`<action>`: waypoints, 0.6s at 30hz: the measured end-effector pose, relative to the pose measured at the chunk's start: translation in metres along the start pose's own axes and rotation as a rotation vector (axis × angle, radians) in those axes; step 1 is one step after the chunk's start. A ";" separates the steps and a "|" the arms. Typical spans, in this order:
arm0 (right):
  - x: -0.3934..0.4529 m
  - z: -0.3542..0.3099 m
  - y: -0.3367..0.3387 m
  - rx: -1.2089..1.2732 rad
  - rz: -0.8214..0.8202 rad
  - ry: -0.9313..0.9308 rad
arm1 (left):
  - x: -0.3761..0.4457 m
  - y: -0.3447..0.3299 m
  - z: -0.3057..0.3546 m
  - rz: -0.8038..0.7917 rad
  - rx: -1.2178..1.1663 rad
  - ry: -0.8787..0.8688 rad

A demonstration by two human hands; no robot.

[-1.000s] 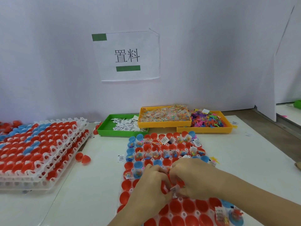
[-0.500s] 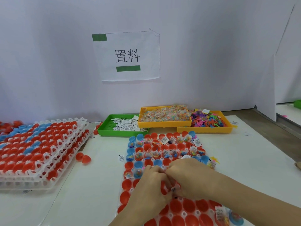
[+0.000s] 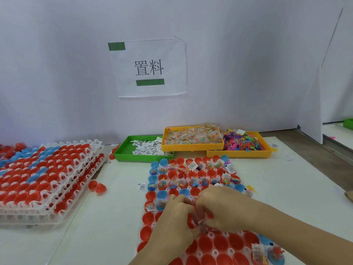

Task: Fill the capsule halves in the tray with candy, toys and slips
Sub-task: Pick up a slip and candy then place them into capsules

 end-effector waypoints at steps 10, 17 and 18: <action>-0.001 0.000 0.008 0.004 -0.017 0.009 | 0.001 0.050 -0.018 0.117 -0.128 0.024; 0.002 -0.008 0.004 0.060 -0.026 0.076 | 0.005 0.091 -0.035 0.280 -0.176 0.092; 0.003 -0.009 0.001 0.068 -0.034 0.080 | 0.007 0.092 -0.036 0.282 -0.180 0.099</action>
Point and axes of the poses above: each hand's wrist, its own x-axis towards the middle knuckle, its own y-axis out of the back of the hand, z = x × y, the point moved 9 cm from there along x, towards the middle knuckle, and after that the axes turned 9 degrees about -z, right-handed, at the moved point
